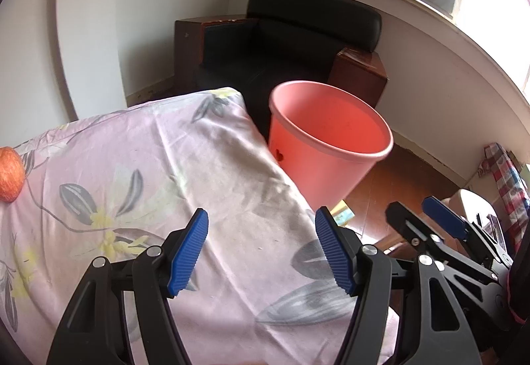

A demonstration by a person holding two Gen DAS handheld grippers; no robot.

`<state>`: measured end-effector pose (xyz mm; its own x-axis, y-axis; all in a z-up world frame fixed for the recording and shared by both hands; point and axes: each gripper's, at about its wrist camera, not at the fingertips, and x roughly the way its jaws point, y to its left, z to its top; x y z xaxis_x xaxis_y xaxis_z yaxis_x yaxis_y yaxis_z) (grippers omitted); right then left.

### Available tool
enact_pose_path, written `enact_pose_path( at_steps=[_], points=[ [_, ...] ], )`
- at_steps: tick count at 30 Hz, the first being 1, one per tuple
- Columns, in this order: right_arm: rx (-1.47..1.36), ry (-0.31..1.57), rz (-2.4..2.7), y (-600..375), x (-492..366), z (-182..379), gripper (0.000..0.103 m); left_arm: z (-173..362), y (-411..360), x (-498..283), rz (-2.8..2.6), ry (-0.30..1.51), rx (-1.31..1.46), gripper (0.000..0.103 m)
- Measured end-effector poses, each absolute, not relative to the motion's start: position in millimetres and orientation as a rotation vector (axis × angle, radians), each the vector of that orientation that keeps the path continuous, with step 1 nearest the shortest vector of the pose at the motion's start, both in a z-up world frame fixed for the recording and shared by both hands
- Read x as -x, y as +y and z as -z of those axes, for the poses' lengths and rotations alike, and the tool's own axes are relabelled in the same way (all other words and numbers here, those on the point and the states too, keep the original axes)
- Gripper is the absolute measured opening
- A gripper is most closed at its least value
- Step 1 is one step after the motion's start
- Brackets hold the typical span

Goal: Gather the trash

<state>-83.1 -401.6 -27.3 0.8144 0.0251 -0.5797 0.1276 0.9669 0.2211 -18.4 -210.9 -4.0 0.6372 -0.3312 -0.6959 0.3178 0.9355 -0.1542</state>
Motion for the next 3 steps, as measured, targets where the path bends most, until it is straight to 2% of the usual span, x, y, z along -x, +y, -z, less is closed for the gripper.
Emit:
enact_pose_path(
  at_steps=[3],
  points=[
    [-0.232,0.607,0.026,-397.7,77.4,20.1,0.068,0.1,-190.5,11.9,0.318,0.781,0.036,0.066]
  ],
)
